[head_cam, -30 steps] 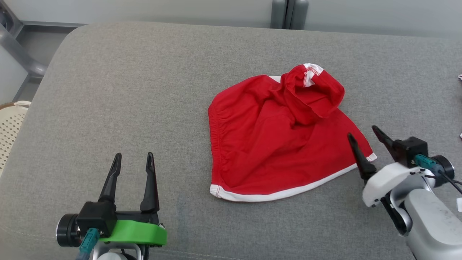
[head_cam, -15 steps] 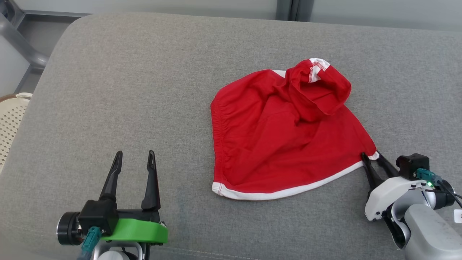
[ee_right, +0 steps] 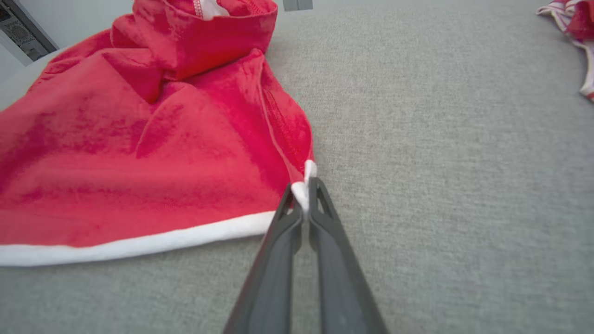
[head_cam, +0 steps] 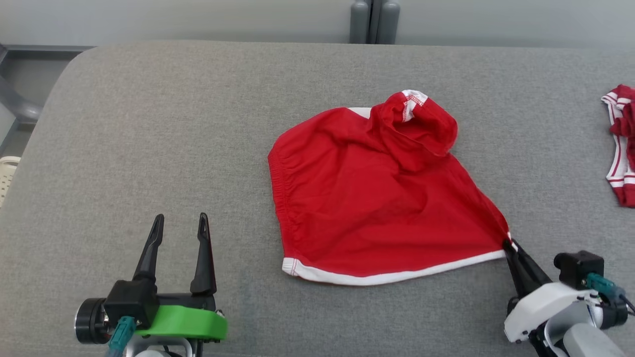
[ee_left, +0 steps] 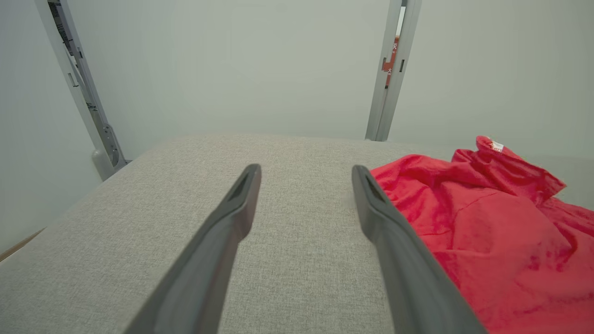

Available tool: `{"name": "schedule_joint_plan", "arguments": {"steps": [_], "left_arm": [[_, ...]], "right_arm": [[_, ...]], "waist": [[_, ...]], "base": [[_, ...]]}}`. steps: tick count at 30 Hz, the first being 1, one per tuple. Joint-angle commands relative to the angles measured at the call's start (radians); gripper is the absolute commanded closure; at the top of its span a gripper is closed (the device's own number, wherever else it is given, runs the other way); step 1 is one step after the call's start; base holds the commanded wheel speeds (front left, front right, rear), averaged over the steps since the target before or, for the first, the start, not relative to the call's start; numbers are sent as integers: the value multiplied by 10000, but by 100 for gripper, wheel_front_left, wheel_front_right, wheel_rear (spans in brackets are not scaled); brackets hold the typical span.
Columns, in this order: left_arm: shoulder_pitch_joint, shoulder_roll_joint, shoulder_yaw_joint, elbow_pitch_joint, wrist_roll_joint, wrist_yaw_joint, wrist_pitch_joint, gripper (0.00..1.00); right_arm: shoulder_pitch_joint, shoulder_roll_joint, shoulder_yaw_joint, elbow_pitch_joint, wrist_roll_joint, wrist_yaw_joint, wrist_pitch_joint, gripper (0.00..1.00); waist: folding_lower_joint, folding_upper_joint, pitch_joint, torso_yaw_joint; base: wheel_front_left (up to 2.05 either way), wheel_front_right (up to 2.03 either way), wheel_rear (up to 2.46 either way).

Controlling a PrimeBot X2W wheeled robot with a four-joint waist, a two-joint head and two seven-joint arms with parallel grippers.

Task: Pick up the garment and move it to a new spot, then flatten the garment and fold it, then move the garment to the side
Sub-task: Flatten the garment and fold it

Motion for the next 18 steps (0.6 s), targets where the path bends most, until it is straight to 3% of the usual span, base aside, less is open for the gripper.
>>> {"name": "schedule_joint_plan", "arguments": {"steps": [1,5,6,7,18], "left_arm": [[144,14,19,16,25,-35,-26,0],[219,15,111,31,65,-57,-26,0],[242,15,158,31,82,-76,-26,0],[261,15,177,39,100,-100,-28,0],[573,15,444,87,202,-230,-26,0]], "right_arm": [[339,5,-22,-209,201,-17,3,100],[924,80,-184,-814,466,-17,36,100],[1120,98,-311,-1081,446,-17,30,42],[1193,105,-363,-1194,389,-17,32,0],[1395,198,-1080,-2441,-549,-17,15,0]], "waist": [[0,-1,-133,-173],[0,-1,-260,-341],[0,-1,-321,-419],[0,-1,-366,-464],[0,-1,-921,-923]], "base": [[0,0,0],[0,0,0],[0,0,0],[0,0,0],[0,0,0]]}}
